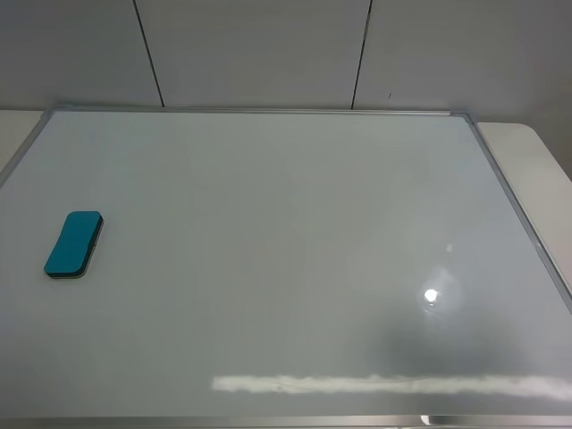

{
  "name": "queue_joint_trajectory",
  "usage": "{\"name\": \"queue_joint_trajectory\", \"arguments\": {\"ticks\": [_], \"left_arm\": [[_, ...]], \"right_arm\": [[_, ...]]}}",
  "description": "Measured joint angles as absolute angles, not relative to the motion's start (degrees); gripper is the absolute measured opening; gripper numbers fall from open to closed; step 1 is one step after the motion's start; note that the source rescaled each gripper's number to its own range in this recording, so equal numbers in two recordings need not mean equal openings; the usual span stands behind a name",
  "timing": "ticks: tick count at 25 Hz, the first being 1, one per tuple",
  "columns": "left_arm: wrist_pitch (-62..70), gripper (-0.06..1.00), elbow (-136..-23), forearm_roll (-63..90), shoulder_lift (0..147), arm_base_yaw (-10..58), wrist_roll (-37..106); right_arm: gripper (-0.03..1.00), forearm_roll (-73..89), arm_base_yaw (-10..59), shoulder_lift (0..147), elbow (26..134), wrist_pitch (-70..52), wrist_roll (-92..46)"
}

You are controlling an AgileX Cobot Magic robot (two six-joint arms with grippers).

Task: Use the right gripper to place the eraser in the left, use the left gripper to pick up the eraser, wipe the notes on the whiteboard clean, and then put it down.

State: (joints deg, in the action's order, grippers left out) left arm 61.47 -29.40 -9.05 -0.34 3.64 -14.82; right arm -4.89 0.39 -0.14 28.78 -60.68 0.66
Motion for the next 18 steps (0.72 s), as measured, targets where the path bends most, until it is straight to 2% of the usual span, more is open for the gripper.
{"name": "queue_joint_trajectory", "arguments": {"ticks": [18], "left_arm": [[61.5, 1.00, -29.4, -8.7, -0.3, 2.2, -14.8]], "right_arm": [[0.99, -4.9, 0.4, -0.1, 28.8, -60.7, 0.7]]}}
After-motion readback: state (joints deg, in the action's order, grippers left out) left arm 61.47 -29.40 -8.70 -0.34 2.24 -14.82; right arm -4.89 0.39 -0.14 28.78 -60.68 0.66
